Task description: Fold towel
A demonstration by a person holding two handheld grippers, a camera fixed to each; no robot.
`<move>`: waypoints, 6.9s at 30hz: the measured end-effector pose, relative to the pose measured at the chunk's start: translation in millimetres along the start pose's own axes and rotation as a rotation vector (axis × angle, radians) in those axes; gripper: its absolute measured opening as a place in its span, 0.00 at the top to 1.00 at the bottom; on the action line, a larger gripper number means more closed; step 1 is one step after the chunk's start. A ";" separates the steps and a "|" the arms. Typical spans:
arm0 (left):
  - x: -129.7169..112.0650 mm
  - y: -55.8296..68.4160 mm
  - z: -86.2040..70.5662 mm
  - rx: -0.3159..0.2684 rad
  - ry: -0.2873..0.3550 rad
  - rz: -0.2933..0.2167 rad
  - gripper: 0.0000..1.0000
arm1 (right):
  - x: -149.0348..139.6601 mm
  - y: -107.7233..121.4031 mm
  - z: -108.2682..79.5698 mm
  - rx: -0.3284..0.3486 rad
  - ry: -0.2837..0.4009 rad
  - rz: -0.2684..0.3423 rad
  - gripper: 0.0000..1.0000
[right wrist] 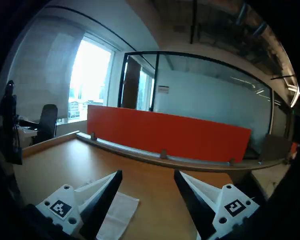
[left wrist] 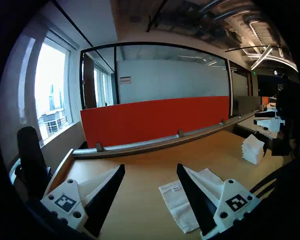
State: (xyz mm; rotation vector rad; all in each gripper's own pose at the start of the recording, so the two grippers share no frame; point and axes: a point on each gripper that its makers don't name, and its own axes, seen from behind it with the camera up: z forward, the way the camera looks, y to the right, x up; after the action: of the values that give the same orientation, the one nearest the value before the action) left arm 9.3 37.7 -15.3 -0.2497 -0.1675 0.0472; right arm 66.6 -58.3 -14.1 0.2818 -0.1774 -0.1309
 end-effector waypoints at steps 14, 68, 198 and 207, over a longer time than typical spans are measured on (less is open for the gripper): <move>-37.6 28.5 3.2 -0.162 -0.128 0.046 0.04 | -36.7 -24.8 0.1 0.141 -0.166 -0.031 0.00; -213.6 97.4 21.6 -0.349 -0.372 0.156 0.04 | -204.7 -94.9 8.9 0.338 -0.423 -0.157 0.00; -326.4 138.7 21.7 -0.371 -0.673 0.145 0.85 | -325.9 -128.5 -26.9 0.550 -0.714 -0.226 0.87; -326.2 138.9 21.9 -0.360 -0.674 0.139 0.86 | -321.6 -131.9 -24.9 0.563 -0.685 -0.272 0.89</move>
State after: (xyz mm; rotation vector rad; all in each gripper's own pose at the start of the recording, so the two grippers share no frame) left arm -319.3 155.5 -81.0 -0.6004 -0.8331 0.2406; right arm -256.1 -128.1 -125.5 0.8195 -0.8635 -0.4486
